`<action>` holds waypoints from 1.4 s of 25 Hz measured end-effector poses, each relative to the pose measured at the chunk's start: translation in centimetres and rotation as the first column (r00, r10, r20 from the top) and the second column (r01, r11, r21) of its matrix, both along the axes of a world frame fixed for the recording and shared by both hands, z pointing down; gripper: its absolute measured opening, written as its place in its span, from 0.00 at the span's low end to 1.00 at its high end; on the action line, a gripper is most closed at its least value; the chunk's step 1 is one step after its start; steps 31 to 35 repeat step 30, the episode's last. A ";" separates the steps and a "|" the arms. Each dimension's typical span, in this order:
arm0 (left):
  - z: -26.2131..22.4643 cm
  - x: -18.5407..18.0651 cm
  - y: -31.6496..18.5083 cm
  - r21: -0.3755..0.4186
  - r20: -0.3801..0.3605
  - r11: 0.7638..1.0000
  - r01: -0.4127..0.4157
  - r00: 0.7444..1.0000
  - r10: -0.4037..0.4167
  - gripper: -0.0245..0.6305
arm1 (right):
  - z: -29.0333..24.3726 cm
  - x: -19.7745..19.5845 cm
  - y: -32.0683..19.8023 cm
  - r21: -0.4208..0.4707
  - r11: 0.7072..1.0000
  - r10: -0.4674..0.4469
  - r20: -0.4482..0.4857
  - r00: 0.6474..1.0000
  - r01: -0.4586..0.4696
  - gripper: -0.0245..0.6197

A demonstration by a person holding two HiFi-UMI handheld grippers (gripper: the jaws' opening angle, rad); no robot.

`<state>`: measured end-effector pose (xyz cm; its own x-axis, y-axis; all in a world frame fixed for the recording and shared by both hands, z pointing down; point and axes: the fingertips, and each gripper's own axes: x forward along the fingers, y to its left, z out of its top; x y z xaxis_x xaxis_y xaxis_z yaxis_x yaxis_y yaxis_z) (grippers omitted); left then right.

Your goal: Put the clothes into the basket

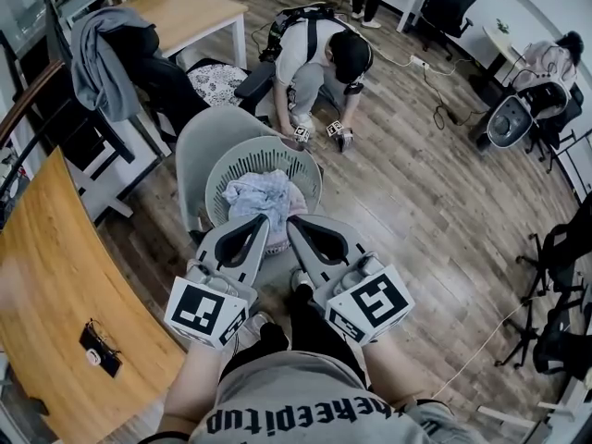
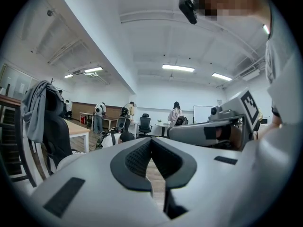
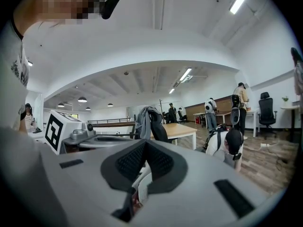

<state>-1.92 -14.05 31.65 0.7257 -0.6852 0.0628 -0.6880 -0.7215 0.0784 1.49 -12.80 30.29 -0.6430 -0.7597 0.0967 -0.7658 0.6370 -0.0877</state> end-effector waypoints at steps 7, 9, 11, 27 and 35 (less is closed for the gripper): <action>-0.1 -0.6 0.9 0.011 0.003 1.000 0.002 1.000 -0.002 0.06 | 0.1 -0.7 0.8 0.005 1.000 -0.004 0.000 1.000 0.004 0.05; -0.1 -0.7 1.1 0.013 0.003 1.000 0.002 1.000 -0.002 0.06 | 0.1 -0.9 1.0 0.008 1.000 -0.005 -0.001 1.000 0.005 0.05; -0.2 -0.9 1.3 0.016 0.004 1.000 0.003 1.000 -0.003 0.06 | 0.0 -1.1 1.2 0.011 1.000 -0.006 0.001 1.000 0.006 0.05; -0.6 -2.4 2.7 0.030 -0.004 0.999 0.021 1.000 -0.021 0.06 | -0.5 -2.6 2.4 0.027 1.000 -0.014 -0.012 1.000 0.014 0.05; -0.7 -2.7 2.8 0.031 -0.006 0.999 0.023 1.000 -0.022 0.06 | -0.7 -2.9 2.6 0.030 0.999 -0.016 -0.015 1.000 0.016 0.05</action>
